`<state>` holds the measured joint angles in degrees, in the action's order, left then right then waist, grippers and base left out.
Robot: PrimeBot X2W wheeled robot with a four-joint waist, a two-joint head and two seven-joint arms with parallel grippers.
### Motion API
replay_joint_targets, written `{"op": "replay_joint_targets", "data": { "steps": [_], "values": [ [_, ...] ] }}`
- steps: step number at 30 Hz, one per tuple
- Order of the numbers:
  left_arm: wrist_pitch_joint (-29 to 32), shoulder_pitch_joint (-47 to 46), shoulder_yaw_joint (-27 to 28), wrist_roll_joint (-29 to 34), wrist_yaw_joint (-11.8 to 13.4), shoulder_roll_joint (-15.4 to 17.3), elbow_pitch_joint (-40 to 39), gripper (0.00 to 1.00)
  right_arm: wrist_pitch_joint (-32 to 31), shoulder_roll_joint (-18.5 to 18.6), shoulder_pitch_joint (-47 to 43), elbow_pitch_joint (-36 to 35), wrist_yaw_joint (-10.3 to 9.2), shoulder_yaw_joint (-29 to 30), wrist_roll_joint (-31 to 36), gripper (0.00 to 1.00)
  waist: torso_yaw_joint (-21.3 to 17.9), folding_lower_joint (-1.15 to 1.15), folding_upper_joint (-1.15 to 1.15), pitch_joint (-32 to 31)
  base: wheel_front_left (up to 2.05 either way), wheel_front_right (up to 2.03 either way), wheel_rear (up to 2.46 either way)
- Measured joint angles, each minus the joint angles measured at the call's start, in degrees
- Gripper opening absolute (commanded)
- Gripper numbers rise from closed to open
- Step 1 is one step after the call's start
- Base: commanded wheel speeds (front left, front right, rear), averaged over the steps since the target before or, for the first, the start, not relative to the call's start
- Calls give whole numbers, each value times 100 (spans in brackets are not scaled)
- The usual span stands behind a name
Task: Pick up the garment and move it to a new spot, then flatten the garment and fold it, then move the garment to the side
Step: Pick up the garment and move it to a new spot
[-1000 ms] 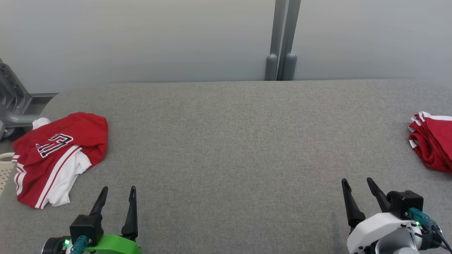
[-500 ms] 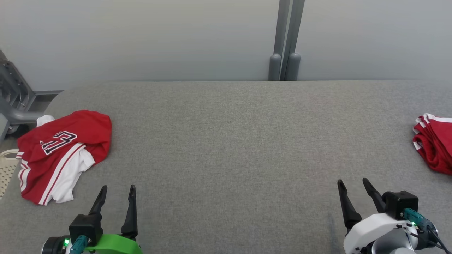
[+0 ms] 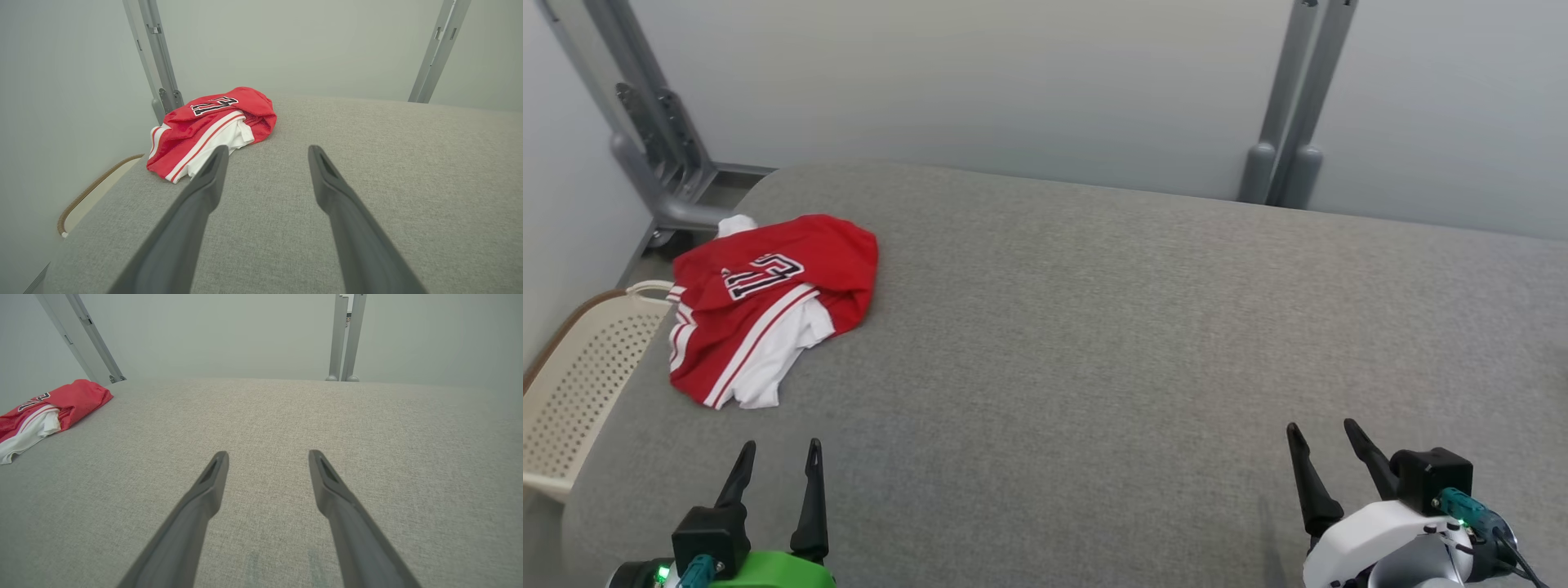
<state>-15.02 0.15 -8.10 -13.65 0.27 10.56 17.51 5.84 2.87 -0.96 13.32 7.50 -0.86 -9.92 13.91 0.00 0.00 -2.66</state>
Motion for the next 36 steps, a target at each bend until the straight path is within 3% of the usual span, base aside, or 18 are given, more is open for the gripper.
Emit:
{"op": "replay_joint_targets", "data": {
  "steps": [18, 31, 36],
  "values": [
    [5, 197, 40, 38, 250, 71, -230, 100, -1, -5, 104, -2, 1, -505, -56, 100, 1399, 0, 0, 42, 0, 0, 0],
    [5, 275, 81, 51, 328, 121, -285, 100, 14, -8, 233, 145, 0, -681, -105, 100, 1520, 0, 0, 131, 0, 0, 0],
    [172, -240, -53, -67, 5, 155, -59, 100, -81, -8, 240, 36, 0, -609, 12, 100, 1519, 0, 0, 248, 0, 0, 0]
  ]
}}
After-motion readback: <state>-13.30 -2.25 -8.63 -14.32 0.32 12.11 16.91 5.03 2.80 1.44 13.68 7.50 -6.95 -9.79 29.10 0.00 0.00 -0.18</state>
